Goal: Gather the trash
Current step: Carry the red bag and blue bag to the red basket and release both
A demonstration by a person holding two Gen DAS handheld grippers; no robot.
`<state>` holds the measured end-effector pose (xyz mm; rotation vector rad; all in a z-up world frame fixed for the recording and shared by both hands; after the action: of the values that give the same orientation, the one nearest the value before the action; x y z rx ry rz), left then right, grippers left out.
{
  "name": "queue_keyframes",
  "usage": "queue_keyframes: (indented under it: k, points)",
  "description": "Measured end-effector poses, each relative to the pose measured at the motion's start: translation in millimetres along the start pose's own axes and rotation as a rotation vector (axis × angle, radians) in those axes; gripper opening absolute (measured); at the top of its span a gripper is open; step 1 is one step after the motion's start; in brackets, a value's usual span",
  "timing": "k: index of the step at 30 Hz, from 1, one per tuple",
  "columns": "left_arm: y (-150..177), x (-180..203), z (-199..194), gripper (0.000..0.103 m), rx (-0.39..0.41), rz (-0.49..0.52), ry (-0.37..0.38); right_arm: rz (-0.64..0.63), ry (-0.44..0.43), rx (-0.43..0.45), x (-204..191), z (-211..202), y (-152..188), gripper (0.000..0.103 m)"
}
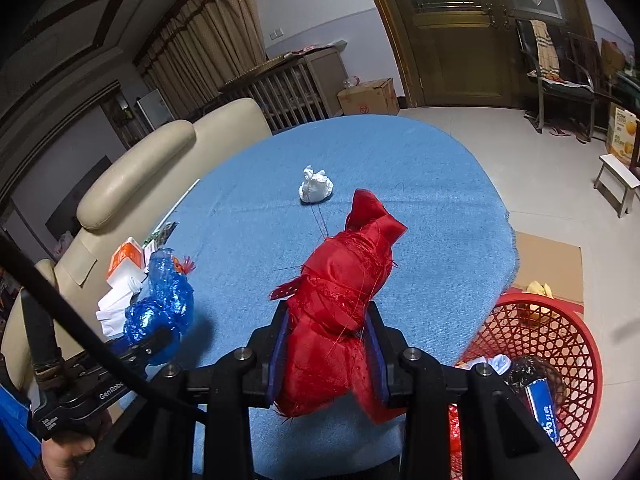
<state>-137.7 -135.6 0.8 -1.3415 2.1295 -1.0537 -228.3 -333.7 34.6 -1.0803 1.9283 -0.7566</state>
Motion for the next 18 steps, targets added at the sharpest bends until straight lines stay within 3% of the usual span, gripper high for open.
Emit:
queue_keyframes:
  k: [18]
  points:
    - [-6.9, -4.1, -6.2, 0.047, 0.025, -0.017, -0.006, -0.018, -0.029, 0.021, -12.0, -5.4, -5.5, 0.037]
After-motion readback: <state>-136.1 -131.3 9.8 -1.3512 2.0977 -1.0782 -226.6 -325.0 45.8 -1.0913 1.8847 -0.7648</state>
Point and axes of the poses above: each gripper's, at about its wrist camera, not at the fingertips, and z roughly the way its jaws point, x to its right, y to its underside, the point moved 9 cm from there along z, roughly the way its jaws point, and after that the axes turned 11 degrees about x, right-handed, at the moved point
